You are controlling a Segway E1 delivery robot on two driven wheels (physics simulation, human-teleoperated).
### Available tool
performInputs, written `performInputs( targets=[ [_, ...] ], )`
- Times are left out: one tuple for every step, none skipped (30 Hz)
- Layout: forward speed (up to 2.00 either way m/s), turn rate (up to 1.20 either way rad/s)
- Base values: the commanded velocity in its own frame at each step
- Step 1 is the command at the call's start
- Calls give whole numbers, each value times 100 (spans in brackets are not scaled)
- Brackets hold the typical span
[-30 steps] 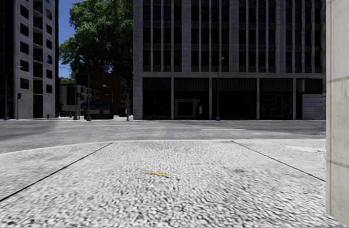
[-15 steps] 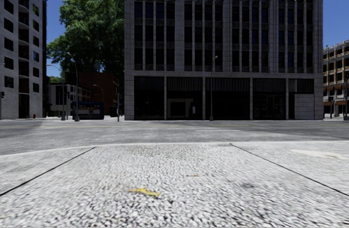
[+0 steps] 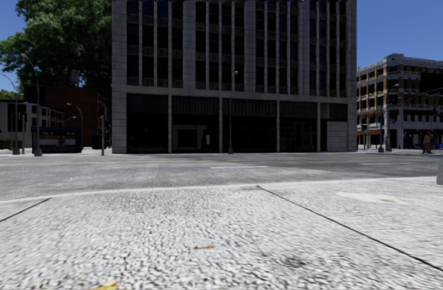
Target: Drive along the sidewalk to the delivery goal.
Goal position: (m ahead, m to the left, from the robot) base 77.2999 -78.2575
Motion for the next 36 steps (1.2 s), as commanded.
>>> performInputs(
  targets=[
    [110, -46],
    [110, -46],
    [110, -46],
    [110, -46],
    [110, -46],
    [110, -46],
    [110, -46],
    [110, -46],
    [110, -46],
    [110, -46],
    [110, -46],
    [110, -46],
    [110, -46],
    [110, -46],
    [110, -46],
    [110, -46],
    [110, -46],
    [110, -46],
    [113, -46],
    [116, -46],
    [117, -46],
    [117, -46],
    [118, -46],
    [118, -46],
    [118, -46],
    [118, -46],
    [118, -46],
    [118, -46],
    [118, -46],
    [118, -46],
    [118, -46],
    [118, -46],
    [118, -46],
    [118, -46],
    [118, -46],
    [118, -46]
  ],
)
